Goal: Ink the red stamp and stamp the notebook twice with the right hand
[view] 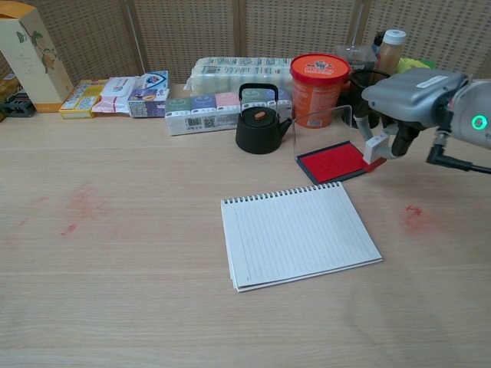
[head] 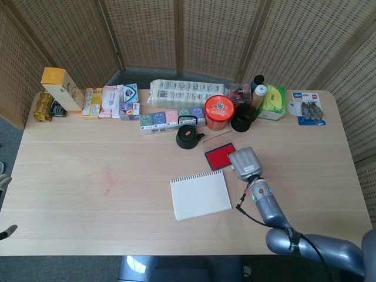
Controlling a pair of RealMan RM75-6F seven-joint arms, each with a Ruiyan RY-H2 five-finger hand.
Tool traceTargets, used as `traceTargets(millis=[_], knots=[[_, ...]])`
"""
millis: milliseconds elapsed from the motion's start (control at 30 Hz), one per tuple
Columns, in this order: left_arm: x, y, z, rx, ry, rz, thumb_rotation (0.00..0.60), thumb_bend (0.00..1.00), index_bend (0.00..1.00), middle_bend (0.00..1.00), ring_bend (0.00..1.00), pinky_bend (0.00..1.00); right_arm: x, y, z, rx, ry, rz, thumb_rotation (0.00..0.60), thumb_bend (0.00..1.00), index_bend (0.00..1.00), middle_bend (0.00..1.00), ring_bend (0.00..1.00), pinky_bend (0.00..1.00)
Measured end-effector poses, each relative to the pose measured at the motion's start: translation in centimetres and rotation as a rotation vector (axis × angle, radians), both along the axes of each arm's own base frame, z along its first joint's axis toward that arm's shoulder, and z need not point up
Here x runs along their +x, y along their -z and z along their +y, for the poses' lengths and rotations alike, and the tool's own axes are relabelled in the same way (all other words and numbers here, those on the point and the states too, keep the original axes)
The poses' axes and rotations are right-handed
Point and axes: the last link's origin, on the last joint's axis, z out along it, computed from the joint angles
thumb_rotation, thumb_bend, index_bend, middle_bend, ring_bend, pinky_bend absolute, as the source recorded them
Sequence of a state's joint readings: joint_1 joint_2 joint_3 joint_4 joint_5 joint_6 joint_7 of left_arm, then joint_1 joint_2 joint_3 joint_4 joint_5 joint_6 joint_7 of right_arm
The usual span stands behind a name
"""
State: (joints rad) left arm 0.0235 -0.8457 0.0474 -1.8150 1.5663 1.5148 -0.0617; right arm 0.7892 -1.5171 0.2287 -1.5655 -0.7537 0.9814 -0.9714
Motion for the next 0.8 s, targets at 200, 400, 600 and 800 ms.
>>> traceTargets(millis=[200, 400, 600, 800], knots=[[-0.3, -0.2, 0.2, -0.004, -0.006, -0.014, 0.6, 0.0, 0.0, 0.0, 0.0, 0.01, 2.5, 1.1, -1.0, -0.002, 0.114, -0.015, 0.6, 0.44, 0.63, 1.0, 0.99, 1.0], [-0.4, -0.5, 0.3, -0.003, -0.011, -0.028, 0.6, 0.0, 0.0, 0.0, 0.0, 0.01, 3.9, 2.4, -2.4, -0.035, 0.205, -0.028, 0.6, 0.45, 0.63, 1.0, 0.99, 1.0], [-0.7, -0.7, 0.5, 0.001, -0.025, -0.033, 0.6, 0.0, 0.0, 0.0, 0.0, 0.01, 4.8, 3.4, -3.8, -0.073, 0.269, -0.054, 0.6, 0.45, 0.63, 1.0, 0.99, 1.0], [-0.9, -0.6, 0.8, -0.005, -0.035, -0.035, 0.6, 0.0, 0.0, 0.0, 0.0, 0.01, 5.3, 3.9, -4.7, -0.09, 0.311, -0.063, 0.6, 0.45, 0.63, 1.0, 0.99, 1.0]])
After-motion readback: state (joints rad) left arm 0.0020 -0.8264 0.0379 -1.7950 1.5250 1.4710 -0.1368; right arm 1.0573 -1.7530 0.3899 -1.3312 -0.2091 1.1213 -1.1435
